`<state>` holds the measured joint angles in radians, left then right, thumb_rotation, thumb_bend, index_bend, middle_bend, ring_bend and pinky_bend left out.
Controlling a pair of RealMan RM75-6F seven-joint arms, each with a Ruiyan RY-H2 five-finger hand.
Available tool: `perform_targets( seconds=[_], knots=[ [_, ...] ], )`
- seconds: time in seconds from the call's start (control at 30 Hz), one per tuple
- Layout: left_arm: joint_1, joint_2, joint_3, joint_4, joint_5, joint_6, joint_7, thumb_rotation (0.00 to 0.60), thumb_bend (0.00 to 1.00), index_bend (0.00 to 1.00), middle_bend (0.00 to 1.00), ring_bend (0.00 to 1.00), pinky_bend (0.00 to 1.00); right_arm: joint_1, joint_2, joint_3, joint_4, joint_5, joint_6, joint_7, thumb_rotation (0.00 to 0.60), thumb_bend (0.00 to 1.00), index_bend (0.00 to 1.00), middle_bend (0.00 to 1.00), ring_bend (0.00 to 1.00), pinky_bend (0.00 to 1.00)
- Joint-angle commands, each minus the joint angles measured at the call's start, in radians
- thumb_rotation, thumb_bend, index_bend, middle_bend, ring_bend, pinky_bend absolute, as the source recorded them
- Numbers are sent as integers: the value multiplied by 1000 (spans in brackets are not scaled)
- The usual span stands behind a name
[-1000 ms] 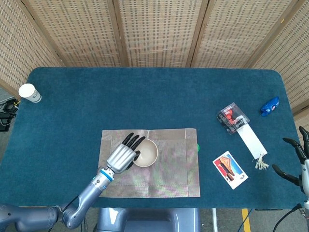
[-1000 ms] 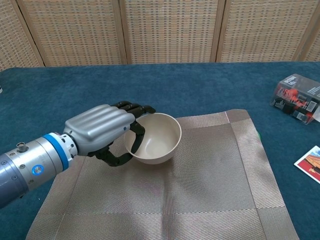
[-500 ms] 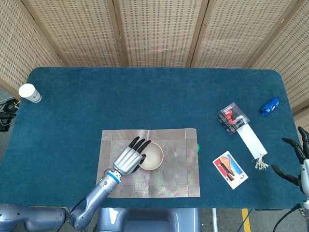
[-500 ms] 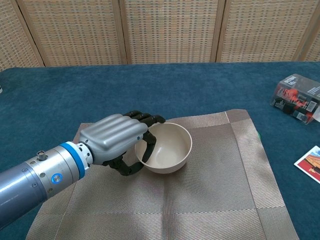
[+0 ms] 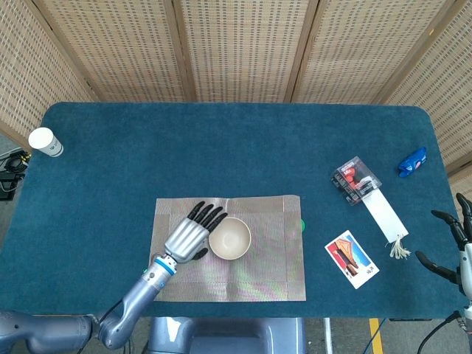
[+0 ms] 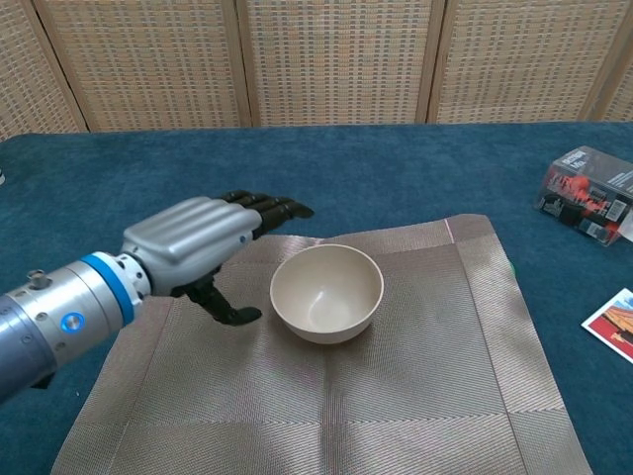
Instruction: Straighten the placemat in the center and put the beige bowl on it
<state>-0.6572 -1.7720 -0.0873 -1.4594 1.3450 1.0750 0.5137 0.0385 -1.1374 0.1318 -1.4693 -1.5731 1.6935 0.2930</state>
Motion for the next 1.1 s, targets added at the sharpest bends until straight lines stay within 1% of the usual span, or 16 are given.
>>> perform_targets(
  seconds=[0.03,0.1,0.2,0.3,0.4,0.6,0.73,0.83,0.97,1.1],
  knots=[
    [26,73,8,-40,32,33,-52,600,269,0,0,0,0,0,0,-1,0,0,-2,-2,600,247,279,0,0,0],
    [44,118,15,-59,41,54,-72,600,269,0,0,0,0,0,0,-2,-1,-1,-3,-4,600,247,279,0,0,0],
    [58,150,21,-71,46,71,-81,600,269,0,0,0,0,1,0,-3,-2,-1,-5,-7,600,248,279,0,0,0],
    [89,212,33,-85,58,114,-74,600,270,0,0,0,0,2,0,-5,-4,0,-11,-13,600,248,279,0,0,0],
    [143,292,48,-100,64,187,-56,600,270,0,0,0,0,4,-2,-9,-4,0,-19,-24,600,248,279,0,0,0],
    [238,407,78,-139,44,275,-84,600,268,0,0,0,0,7,-5,-15,-7,-1,-33,-47,600,246,277,0,0,0],
    [295,447,95,-134,41,327,-127,600,265,0,0,0,0,9,-7,-19,-10,-4,-38,-64,600,246,275,0,0,0],
    [347,481,118,-123,38,365,-160,600,262,0,0,0,0,10,-8,-23,-14,-5,-45,-81,600,246,274,0,0,0],
    [402,508,138,-113,37,409,-200,600,257,0,0,0,0,13,-10,-28,-20,-9,-53,-94,600,246,274,0,0,0],
    [438,519,143,-89,45,436,-247,600,256,0,0,0,0,17,-14,-34,-22,-13,-63,-108,600,245,274,0,0,0]
  ],
)
